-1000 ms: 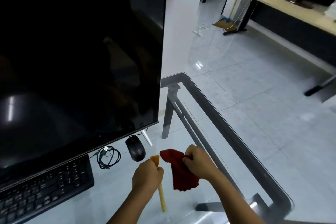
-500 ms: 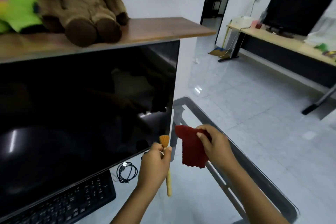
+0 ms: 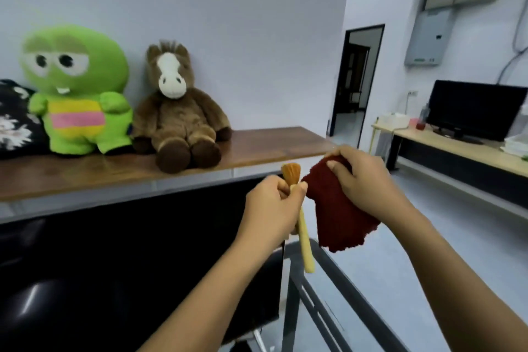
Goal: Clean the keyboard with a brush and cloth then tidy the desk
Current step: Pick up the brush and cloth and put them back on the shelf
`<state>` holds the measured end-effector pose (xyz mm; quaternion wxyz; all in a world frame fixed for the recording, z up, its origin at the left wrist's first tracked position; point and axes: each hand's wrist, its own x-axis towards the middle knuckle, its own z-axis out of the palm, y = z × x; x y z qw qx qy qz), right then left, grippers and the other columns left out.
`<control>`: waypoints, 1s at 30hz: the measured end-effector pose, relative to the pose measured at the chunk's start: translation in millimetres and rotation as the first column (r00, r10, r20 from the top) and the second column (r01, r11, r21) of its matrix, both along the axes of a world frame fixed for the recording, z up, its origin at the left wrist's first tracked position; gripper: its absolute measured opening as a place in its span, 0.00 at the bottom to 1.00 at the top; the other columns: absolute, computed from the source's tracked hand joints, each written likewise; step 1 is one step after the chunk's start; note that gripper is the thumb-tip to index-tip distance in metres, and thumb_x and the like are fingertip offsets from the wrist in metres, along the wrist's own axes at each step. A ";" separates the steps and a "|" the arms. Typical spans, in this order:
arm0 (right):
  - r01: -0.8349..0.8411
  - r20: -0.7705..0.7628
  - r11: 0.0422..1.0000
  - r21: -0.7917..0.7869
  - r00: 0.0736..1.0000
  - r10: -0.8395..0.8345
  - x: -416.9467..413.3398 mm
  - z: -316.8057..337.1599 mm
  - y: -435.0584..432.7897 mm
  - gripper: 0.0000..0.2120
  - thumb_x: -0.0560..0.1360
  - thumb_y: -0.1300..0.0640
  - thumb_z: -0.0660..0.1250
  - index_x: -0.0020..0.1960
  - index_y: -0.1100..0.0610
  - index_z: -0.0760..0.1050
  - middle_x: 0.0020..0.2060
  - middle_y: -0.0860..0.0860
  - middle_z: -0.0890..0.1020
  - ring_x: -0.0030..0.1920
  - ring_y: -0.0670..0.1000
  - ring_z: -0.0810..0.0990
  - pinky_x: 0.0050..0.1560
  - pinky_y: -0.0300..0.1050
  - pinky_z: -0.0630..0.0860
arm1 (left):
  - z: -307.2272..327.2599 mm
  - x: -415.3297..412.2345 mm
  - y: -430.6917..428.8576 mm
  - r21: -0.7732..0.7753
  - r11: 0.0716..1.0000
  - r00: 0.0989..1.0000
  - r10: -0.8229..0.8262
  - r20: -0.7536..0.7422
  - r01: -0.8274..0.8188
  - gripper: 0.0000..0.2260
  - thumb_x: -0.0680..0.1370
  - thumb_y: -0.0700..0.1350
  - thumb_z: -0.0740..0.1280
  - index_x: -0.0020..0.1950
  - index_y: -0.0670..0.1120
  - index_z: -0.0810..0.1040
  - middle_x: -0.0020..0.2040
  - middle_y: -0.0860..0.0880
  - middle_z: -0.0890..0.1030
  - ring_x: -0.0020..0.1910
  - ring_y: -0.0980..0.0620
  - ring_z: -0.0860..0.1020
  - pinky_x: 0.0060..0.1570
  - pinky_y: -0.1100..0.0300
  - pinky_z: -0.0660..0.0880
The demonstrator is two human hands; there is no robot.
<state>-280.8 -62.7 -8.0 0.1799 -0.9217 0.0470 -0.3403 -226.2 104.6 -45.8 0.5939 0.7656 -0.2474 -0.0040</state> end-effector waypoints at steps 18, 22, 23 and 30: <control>-0.254 -0.006 0.965 -0.056 0.967 0.254 235.1 84.0 -43.6 0.09 0.79 0.58 0.59 0.53 0.57 0.77 0.51 0.53 0.82 0.53 0.54 0.77 0.55 0.50 0.75 | 105.4 212.0 -31.3 0.418 0.845 0.926 0.377 -0.023 -0.333 0.17 0.79 0.49 0.67 0.49 0.34 0.78 0.25 0.42 0.76 0.14 0.53 0.70 0.15 0.66 0.66; -0.330 -0.022 0.944 0.012 0.944 0.330 273.3 61.5 -46.3 0.08 0.78 0.58 0.61 0.54 0.57 0.77 0.52 0.52 0.82 0.53 0.52 0.77 0.50 0.42 0.71 | 84.4 238.2 -42.9 0.489 0.807 0.917 0.398 -0.037 -0.330 0.16 0.80 0.48 0.66 0.49 0.33 0.76 0.26 0.42 0.77 0.14 0.52 0.71 0.16 0.66 0.68; -0.328 -0.050 0.944 0.031 0.943 0.329 282.5 53.3 -51.1 0.08 0.78 0.57 0.61 0.53 0.56 0.78 0.52 0.52 0.82 0.53 0.51 0.77 0.49 0.41 0.70 | 80.1 243.1 -46.8 0.494 0.808 0.919 0.392 -0.045 -0.321 0.16 0.79 0.48 0.66 0.49 0.33 0.76 0.26 0.41 0.77 0.14 0.52 0.71 0.16 0.66 0.68; -0.012 -0.151 0.954 -0.299 0.988 -0.035 309.4 -4.1 -98.5 0.16 0.77 0.55 0.62 0.65 0.54 0.73 0.60 0.57 0.73 0.60 0.58 0.71 0.58 0.51 0.69 | 57.4 269.6 -66.6 0.589 0.753 0.924 0.380 -0.026 -0.294 0.15 0.79 0.47 0.66 0.56 0.35 0.72 0.34 0.40 0.79 0.20 0.50 0.75 0.22 0.61 0.74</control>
